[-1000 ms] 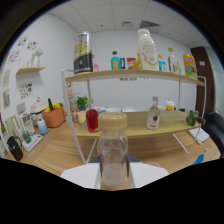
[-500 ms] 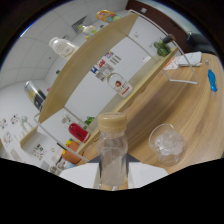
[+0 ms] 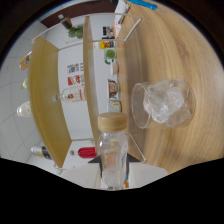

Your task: Make me a cup of Mount Fuji.

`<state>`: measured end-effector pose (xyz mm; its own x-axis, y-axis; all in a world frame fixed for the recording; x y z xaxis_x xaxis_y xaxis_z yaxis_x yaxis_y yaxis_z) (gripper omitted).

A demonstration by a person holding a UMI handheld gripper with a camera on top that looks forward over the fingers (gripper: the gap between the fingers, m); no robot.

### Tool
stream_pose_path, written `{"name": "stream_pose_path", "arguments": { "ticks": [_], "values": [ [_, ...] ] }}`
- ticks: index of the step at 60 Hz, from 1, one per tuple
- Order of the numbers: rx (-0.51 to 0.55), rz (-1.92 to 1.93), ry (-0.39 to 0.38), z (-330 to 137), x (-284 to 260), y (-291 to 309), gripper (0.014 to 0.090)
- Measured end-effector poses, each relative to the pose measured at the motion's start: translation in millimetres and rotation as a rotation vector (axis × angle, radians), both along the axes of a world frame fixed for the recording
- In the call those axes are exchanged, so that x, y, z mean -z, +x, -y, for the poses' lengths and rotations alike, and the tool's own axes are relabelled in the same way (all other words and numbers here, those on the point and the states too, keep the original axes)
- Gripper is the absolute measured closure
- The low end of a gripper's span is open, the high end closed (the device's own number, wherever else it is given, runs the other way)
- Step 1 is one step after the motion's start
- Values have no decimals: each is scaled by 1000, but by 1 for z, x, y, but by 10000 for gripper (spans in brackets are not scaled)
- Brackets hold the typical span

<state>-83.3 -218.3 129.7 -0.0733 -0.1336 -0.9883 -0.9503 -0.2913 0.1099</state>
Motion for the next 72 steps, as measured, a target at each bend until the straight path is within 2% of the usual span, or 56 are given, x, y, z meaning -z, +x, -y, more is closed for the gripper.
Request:
{"name": "stream_pose_path", "arguments": {
  "ticks": [13, 33, 39, 53, 59, 65, 72],
  "values": [
    [30, -192, -10, -1, -3, 3, 679],
    [3, -197, -6, 0, -8, 2, 680],
    [-35, -21, 13, 4, -15, -2, 680],
    [-76, 683, 192, 6, -61, -8, 677],
    [-76, 974, 234, 1, -64, -9, 678],
    [-110, 1230, 227, -6, -43, -14, 679],
    [-174, 1462, 178, -11, -1, -17, 679]
  ]
}}
